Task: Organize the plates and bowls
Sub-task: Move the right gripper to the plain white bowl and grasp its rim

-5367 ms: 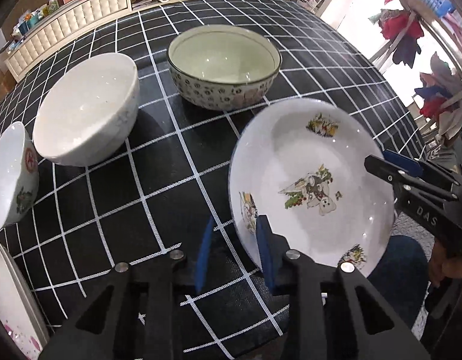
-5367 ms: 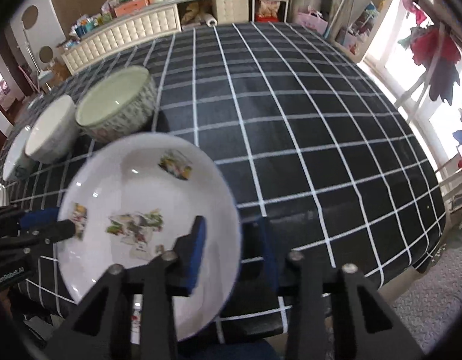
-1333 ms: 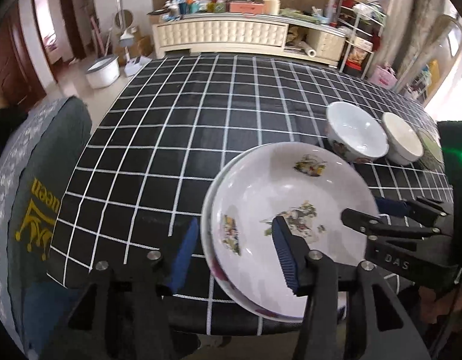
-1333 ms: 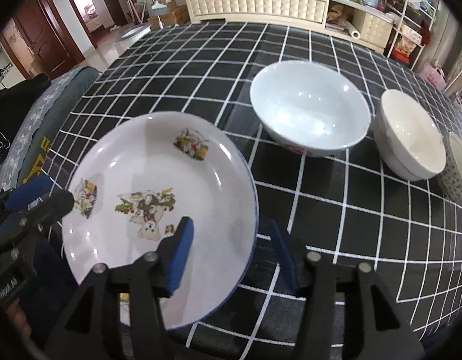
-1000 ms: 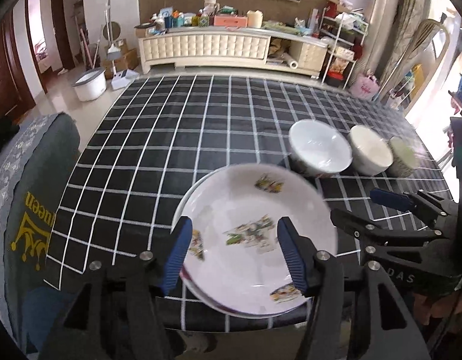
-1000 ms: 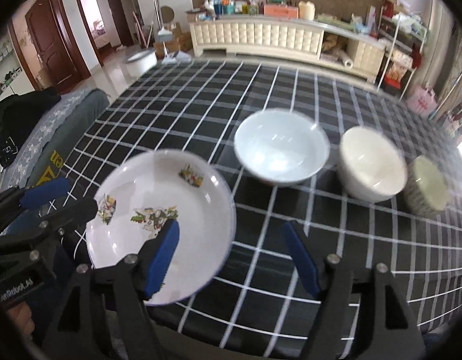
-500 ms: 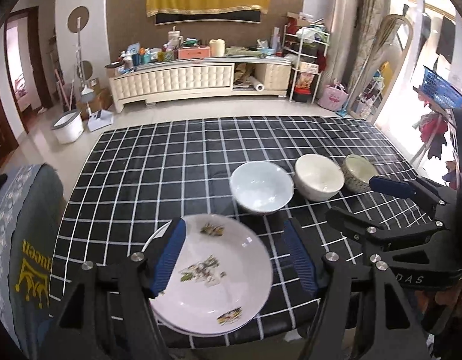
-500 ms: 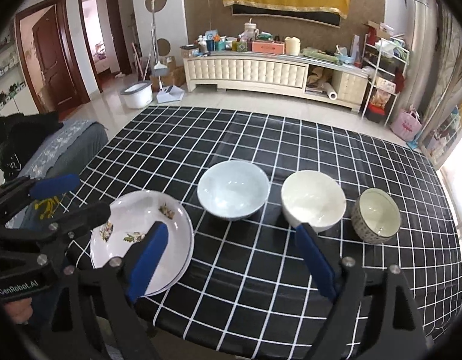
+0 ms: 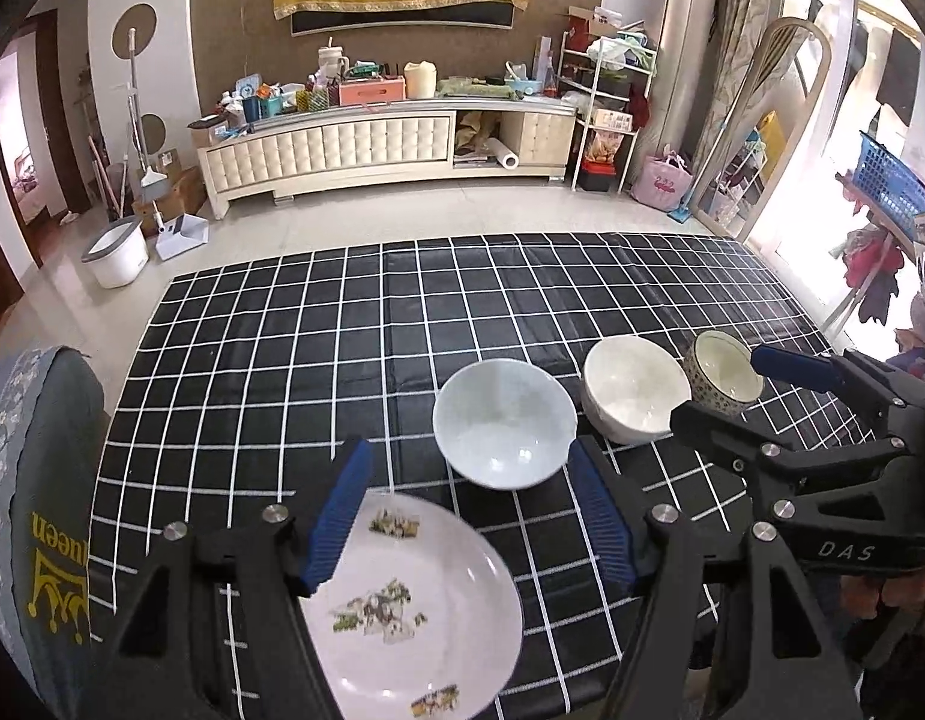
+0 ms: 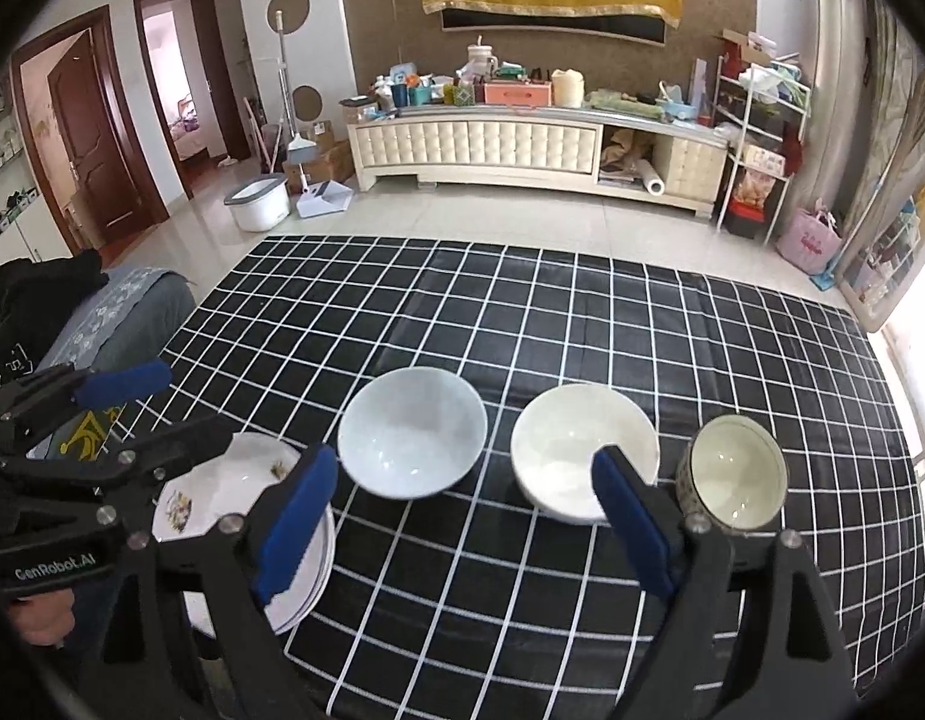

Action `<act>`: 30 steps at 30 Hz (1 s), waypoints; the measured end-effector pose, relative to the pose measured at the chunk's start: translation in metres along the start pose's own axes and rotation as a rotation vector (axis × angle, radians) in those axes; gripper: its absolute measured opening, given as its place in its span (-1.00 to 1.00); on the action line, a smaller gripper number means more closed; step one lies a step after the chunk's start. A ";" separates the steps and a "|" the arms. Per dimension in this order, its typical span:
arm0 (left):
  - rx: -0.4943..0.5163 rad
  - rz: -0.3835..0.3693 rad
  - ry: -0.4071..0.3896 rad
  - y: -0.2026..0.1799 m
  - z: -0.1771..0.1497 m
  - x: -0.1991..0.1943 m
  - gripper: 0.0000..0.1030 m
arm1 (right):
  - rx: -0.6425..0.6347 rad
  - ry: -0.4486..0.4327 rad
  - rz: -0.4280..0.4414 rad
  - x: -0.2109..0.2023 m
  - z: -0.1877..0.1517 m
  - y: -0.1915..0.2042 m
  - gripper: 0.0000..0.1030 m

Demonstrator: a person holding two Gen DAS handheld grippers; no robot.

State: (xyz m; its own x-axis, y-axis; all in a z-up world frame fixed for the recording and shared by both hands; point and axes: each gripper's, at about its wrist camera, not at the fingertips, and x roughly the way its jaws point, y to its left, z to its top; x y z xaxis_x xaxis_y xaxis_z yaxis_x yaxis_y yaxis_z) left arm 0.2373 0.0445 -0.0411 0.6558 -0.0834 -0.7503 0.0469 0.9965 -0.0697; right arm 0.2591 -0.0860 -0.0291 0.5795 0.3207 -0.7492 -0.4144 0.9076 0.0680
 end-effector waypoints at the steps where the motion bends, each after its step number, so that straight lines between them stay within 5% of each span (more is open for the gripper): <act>1: 0.001 0.001 0.003 0.000 0.003 0.004 0.28 | 0.002 0.009 0.003 0.006 0.003 -0.002 0.74; 12: -0.007 -0.005 0.096 0.019 0.023 0.066 0.28 | 0.018 0.049 0.040 0.056 0.022 -0.011 0.72; 19: -0.052 -0.044 0.192 0.036 0.018 0.108 -0.07 | -0.023 0.155 0.077 0.098 0.019 -0.007 0.04; 30: -0.061 -0.064 0.308 0.040 0.004 0.154 -0.50 | -0.054 0.258 0.093 0.141 0.008 -0.012 -0.38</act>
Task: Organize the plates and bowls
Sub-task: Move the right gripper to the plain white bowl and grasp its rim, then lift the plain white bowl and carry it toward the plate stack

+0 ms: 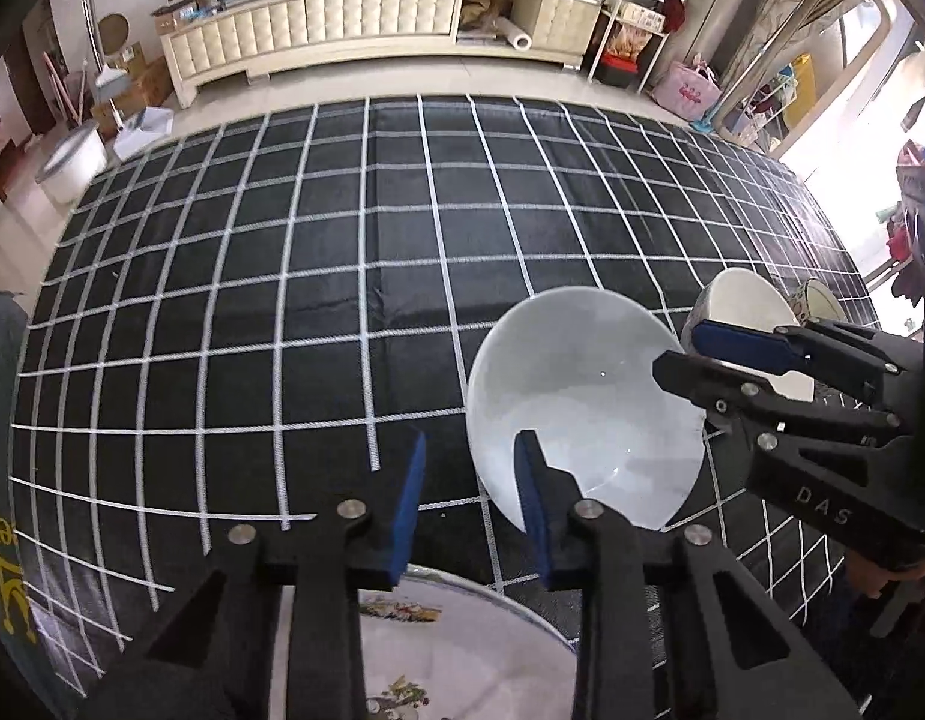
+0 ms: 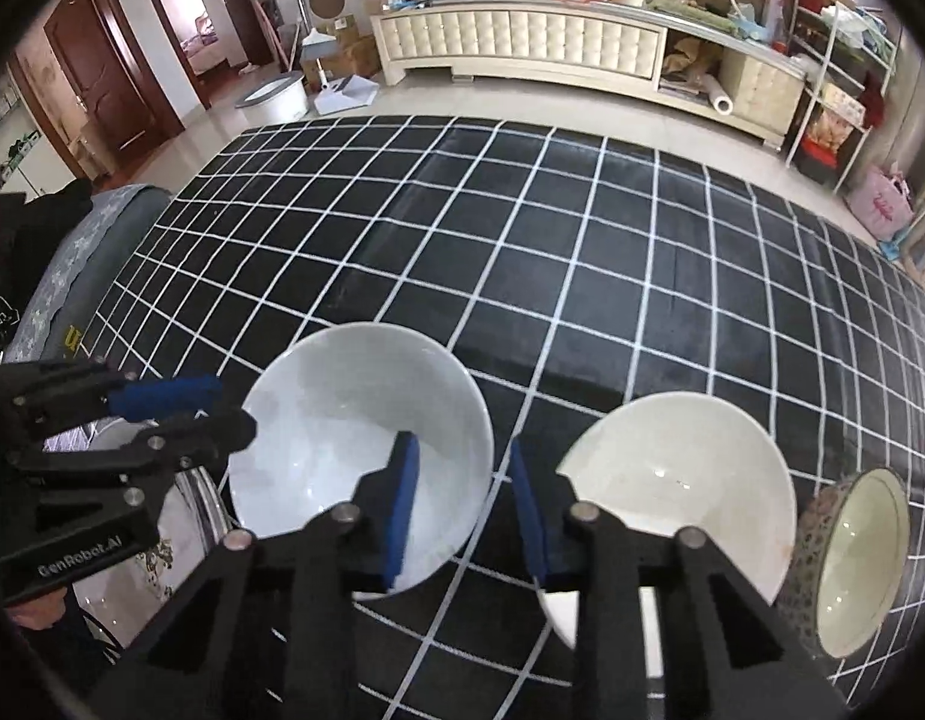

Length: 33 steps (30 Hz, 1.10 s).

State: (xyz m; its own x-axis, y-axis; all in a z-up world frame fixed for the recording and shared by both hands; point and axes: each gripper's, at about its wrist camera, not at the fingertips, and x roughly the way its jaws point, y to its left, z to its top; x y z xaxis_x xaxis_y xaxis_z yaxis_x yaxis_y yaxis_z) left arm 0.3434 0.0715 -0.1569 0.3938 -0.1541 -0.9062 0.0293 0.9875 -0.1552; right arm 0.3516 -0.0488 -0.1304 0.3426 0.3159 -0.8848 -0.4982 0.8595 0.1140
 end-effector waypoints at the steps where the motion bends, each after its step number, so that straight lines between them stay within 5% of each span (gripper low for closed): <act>1: -0.004 -0.004 0.007 0.001 0.000 0.003 -0.52 | -0.002 0.005 -0.002 0.003 0.000 0.000 -0.41; 11: -0.011 -0.050 0.057 0.000 -0.001 0.017 -0.82 | 0.024 0.023 -0.032 0.016 -0.001 -0.004 -0.78; 20: -0.012 -0.020 0.041 -0.017 -0.002 0.002 -0.83 | 0.078 -0.012 -0.058 0.000 -0.001 -0.004 -0.79; 33: 0.045 -0.028 -0.053 -0.056 -0.026 -0.068 -0.83 | 0.106 -0.087 -0.093 -0.079 -0.025 0.006 -0.79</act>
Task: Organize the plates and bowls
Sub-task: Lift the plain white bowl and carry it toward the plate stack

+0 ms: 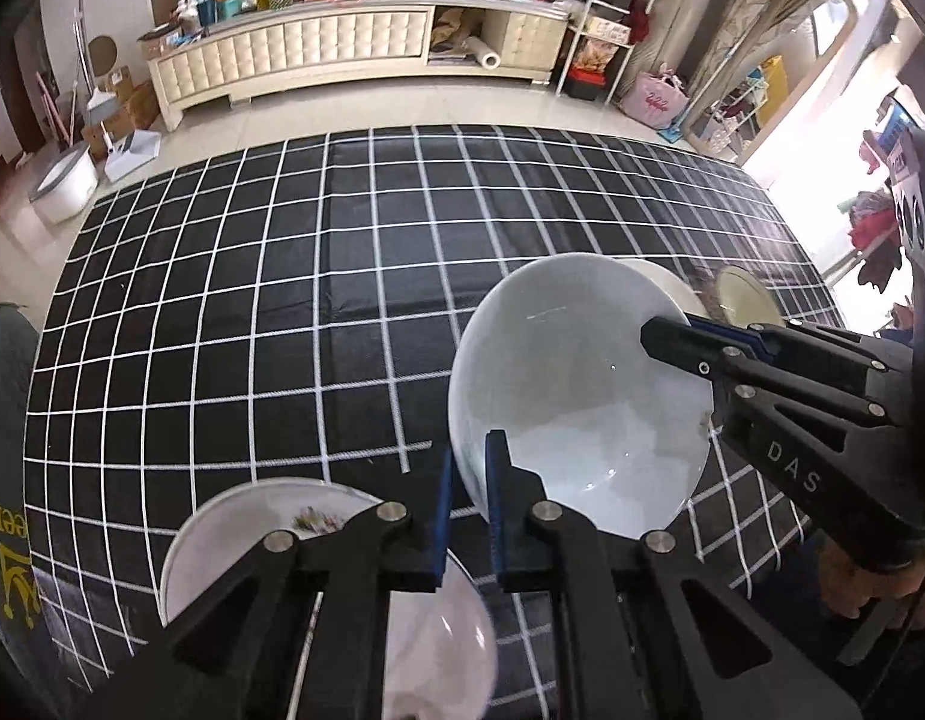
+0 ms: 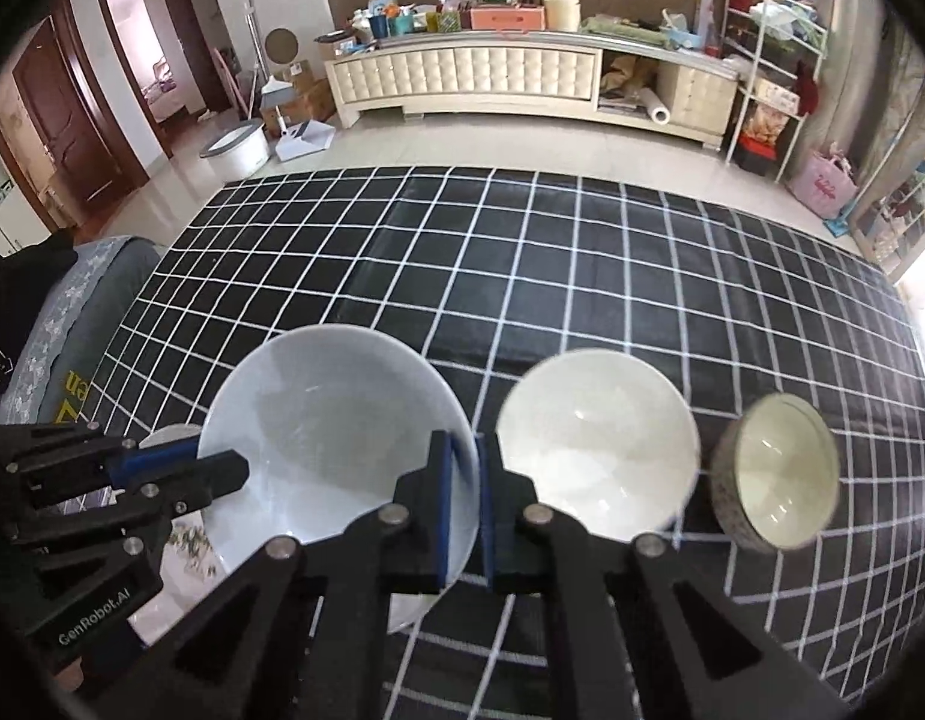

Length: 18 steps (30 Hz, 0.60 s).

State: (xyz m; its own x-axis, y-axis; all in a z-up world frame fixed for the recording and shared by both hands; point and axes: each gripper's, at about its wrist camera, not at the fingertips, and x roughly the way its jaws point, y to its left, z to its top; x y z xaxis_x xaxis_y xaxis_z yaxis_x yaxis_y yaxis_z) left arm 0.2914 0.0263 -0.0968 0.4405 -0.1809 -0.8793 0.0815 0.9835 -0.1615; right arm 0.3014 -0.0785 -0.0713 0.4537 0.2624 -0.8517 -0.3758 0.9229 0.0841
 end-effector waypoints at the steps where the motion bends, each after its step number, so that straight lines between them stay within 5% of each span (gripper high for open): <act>1: 0.005 0.000 -0.003 -0.004 -0.004 -0.004 -0.83 | 0.004 -0.003 -0.002 -0.005 -0.004 -0.001 -0.79; 18: 0.029 -0.004 0.091 -0.039 -0.083 0.016 -0.83 | 0.094 0.098 0.001 -0.002 -0.087 -0.015 -0.79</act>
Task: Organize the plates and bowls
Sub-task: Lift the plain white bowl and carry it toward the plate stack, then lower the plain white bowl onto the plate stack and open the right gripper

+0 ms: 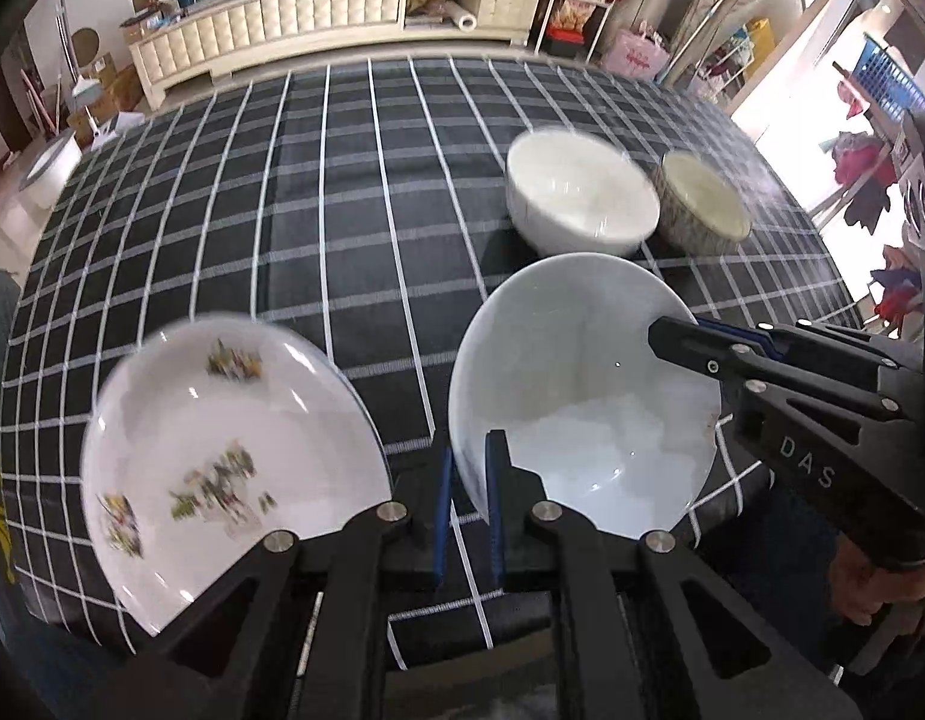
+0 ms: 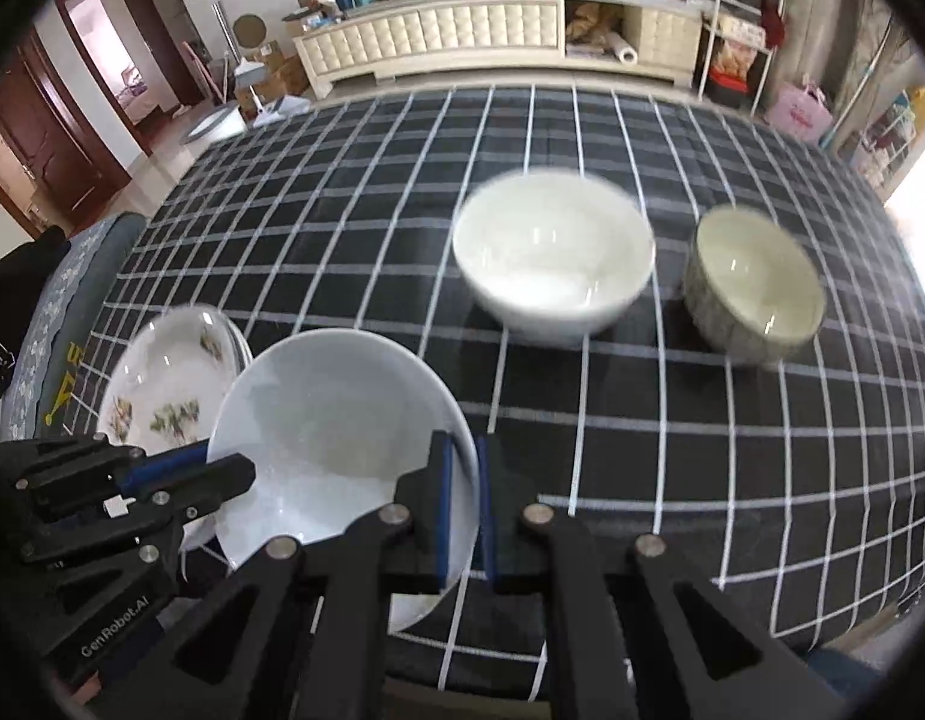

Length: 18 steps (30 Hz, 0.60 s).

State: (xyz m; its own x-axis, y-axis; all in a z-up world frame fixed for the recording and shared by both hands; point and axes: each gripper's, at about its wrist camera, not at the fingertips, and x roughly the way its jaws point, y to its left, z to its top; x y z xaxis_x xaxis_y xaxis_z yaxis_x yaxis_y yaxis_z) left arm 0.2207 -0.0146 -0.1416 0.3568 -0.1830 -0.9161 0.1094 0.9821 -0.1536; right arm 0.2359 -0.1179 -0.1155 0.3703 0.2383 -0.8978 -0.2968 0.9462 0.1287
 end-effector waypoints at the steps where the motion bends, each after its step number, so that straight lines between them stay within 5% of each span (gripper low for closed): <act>1: 0.001 0.002 0.009 -0.001 -0.004 0.004 -0.83 | 0.002 0.011 -0.001 0.004 -0.003 -0.001 -0.79; 18: 0.004 -0.003 0.055 -0.002 -0.007 0.030 -0.83 | 0.019 0.080 0.009 0.029 -0.014 -0.009 -0.79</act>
State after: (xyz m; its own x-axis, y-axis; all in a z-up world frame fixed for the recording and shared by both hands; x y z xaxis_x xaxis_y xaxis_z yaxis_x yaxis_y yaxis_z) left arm 0.2246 -0.0217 -0.1717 0.3049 -0.1828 -0.9347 0.1139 0.9814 -0.1547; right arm 0.2373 -0.1222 -0.1483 0.2962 0.2296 -0.9271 -0.2828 0.9482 0.1444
